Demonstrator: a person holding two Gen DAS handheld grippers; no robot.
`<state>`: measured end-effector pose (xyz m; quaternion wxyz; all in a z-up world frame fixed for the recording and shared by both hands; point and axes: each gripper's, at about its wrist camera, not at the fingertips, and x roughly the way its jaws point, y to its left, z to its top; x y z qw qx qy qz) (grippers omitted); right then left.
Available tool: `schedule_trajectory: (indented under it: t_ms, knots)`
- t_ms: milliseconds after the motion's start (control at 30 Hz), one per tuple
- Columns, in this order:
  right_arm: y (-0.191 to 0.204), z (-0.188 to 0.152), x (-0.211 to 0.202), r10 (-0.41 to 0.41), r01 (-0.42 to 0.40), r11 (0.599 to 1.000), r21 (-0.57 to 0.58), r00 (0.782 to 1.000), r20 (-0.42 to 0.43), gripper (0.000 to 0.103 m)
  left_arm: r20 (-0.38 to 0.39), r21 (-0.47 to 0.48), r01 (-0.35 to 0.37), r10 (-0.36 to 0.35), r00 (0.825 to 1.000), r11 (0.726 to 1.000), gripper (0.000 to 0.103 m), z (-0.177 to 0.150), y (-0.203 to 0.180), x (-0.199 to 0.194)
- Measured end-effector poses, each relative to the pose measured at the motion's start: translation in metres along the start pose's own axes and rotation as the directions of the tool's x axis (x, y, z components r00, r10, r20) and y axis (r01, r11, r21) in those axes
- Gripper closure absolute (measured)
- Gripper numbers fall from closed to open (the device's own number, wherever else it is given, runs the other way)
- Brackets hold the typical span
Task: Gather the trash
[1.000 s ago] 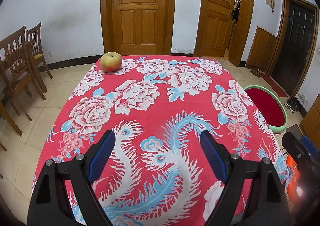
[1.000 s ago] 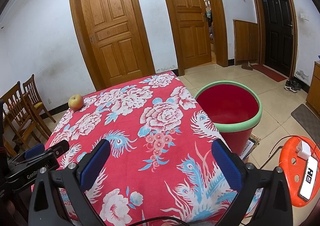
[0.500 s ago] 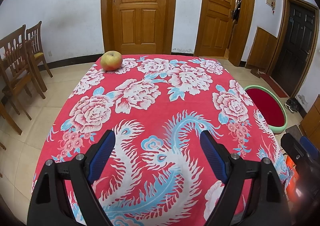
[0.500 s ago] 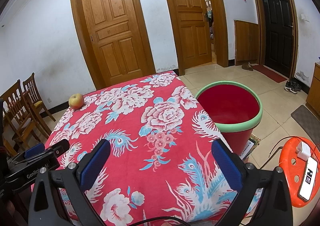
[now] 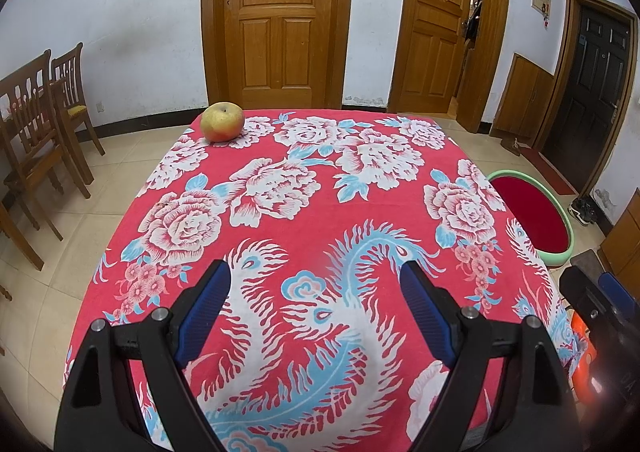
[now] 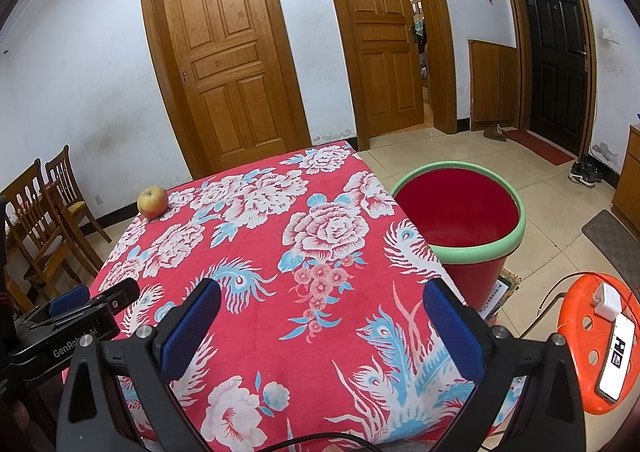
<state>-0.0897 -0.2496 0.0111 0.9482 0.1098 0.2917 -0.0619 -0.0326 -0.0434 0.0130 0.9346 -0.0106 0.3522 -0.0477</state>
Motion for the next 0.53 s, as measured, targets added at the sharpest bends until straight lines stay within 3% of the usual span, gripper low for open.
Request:
schedule_trajectory:
  t_ms: [533]
  knots:
    - [0.0011, -0.0004, -0.0001, -0.001, 0.001, 1.000, -0.001, 1.000, 0.001, 0.000, 0.000, -0.001, 0.000, 0.000, 1.000, 1.000, 0.017, 0.0001, -0.0001, -0.0006]
